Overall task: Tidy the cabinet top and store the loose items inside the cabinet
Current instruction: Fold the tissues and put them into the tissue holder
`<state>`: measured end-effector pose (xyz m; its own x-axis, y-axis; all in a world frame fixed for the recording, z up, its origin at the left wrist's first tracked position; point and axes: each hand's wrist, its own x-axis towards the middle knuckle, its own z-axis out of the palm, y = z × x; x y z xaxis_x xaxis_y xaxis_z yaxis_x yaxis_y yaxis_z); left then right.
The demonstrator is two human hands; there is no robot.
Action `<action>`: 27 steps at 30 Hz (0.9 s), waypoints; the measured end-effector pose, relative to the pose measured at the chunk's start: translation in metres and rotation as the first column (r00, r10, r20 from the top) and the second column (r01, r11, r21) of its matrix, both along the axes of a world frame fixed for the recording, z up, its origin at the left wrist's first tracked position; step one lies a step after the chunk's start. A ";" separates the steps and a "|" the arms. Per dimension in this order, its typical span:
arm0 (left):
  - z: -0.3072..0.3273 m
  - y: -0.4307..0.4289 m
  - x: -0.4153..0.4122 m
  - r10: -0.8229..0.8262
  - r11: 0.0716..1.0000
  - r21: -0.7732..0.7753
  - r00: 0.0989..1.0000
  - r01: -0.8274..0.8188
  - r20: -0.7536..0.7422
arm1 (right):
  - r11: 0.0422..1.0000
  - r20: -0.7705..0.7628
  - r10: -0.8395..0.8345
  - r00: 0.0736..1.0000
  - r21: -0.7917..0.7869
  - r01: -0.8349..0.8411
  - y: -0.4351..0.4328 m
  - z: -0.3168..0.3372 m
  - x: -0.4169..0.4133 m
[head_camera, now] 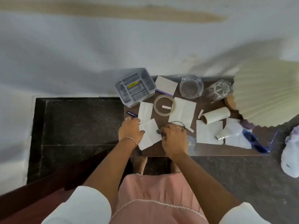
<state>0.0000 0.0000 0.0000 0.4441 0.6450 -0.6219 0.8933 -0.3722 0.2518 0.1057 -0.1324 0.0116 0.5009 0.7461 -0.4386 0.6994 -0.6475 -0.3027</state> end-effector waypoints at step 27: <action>-0.015 -0.010 -0.001 0.380 0.925 -0.192 0.824 -0.328 0.421 | 0.872 -0.144 -0.441 0.886 0.165 0.461 0.036 -0.034 -0.025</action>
<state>-0.0012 -0.0097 -0.0147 0.4414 0.7529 -0.4881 0.7419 -0.0002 0.6705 0.0808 -0.0969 -0.0223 0.7641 0.5234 -0.3772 0.3054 -0.8084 -0.5032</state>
